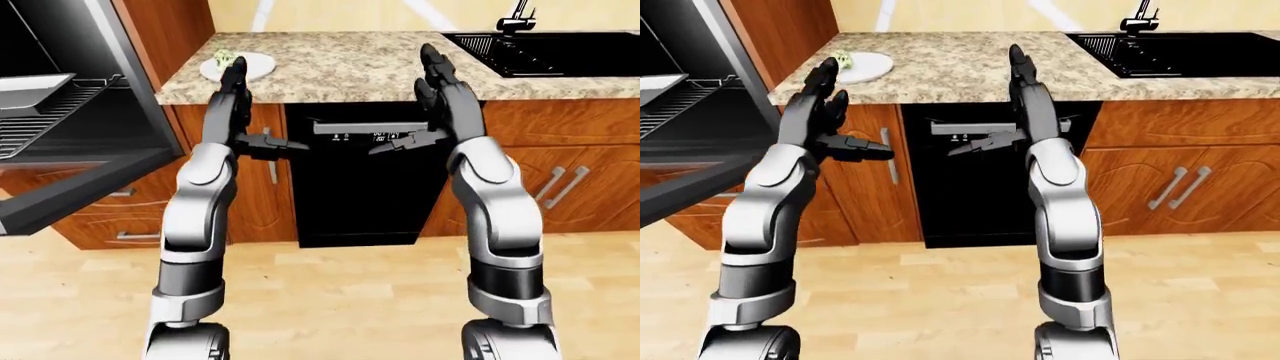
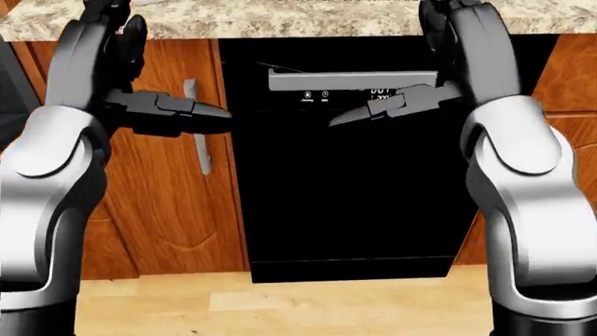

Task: Place the broccoli on the rack of the oven.

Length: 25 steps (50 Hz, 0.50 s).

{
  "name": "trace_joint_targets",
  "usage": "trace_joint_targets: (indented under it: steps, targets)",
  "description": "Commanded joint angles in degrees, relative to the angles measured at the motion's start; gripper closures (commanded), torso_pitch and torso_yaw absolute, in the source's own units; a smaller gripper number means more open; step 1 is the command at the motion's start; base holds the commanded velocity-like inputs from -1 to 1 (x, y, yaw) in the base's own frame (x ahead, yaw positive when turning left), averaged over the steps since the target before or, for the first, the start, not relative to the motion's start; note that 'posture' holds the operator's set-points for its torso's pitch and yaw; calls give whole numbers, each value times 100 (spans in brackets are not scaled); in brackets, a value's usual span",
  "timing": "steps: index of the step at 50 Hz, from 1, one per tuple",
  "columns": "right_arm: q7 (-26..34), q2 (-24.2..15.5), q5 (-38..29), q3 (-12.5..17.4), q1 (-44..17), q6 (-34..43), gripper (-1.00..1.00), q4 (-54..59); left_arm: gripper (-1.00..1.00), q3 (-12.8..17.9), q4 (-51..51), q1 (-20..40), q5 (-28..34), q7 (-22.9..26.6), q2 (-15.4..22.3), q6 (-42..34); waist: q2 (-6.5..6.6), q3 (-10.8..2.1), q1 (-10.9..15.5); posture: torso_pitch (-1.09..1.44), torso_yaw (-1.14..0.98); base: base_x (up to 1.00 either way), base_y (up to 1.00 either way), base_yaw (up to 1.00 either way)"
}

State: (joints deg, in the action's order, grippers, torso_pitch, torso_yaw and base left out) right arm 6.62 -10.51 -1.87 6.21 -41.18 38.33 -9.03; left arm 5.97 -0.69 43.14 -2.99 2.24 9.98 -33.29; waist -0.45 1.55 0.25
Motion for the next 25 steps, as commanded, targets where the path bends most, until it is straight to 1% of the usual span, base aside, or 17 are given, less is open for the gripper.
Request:
trace_joint_targets:
  steps: [1,6,7,8,9,10,11,12,13,14,16,19,20,21,22,23,25]
  targets:
    - [-66,-125,60,30,-348,-113,-100,-71,-100,44,137,388,-88,-31,82,139,9,-136,-4,0,0,0,0,0]
    - [-80,-266,152,75,-634,163,-100,-188,-100,68,249,598,-214,-121,175,-60,5,-116,-5,0,0,0,2,0]
    - [-82,-267,129,38,-544,63,-100,-194,-100,45,245,607,-215,-113,183,-52,29,-220,-8,0,0,0,6,0]
    - [-77,-291,144,50,-640,204,-100,-263,-100,55,263,638,-220,-126,202,-92,36,-191,-10,0,0,0,9,0]
    - [-74,-309,132,41,-661,193,-100,-294,-100,63,324,640,-235,-122,220,-136,46,-207,-25,0,0,18,55,0]
    - [-70,-311,125,38,-632,181,-100,-311,-100,66,414,612,-230,-147,230,-188,-103,-64,-36,0,0,24,59,0]
    - [-78,-299,148,65,-616,190,-100,-352,-100,54,435,602,-221,-171,217,-185,-204,-35,-35,0,0,26,59,0]
    - [-70,-282,128,25,-509,95,-100,-371,-100,48,495,566,-222,-171,216,-212,-212,-70,-62,0,0,25,59,0]
    - [-67,-301,143,51,-617,189,-100,-377,-100,64,486,576,-218,-175,232,-213,-215,-105,-83,0,0,26,59,0]
    - [-68,-307,140,48,-639,206,-100,-376,-100,67,472,586,-217,-177,238,-211,-208,-93,-98,0,0,25,59,0]
    - [-63,-319,138,45,-599,259,-100,-463,-100,84,558,577,-218,-177,270,-267,-111,-64,-155,0,0,26,52,0]
    - [-43,-321,118,26,-585,320,-100,-529,-100,95,651,516,-228,-182,272,-297,243,39,-236,0,0,25,40,0]
    - [-41,-312,116,28,-589,313,-100,-521,-100,86,651,504,-223,-181,273,-295,445,-10,-252,0,0,25,40,0]
    - [-38,-307,122,39,-584,324,-100,-548,-100,69,658,504,-220,-182,257,-301,771,-102,-226,0,0,25,39,0]
    - [-35,-307,107,26,-573,305,-100,-534,-100,64,668,496,-208,-181,260,-298,496,2,-168,0,0,25,38,0]
    - [-31,-289,118,25,-582,332,-100,-556,-100,71,698,487,-206,-176,263,-315,535,9,-205,0,0,26,40,0]
    - [-28,-288,112,26,-606,353,-100,-567,-100,78,759,466,-203,-171,266,-352,369,-25,-117,0,0,26,39,0]
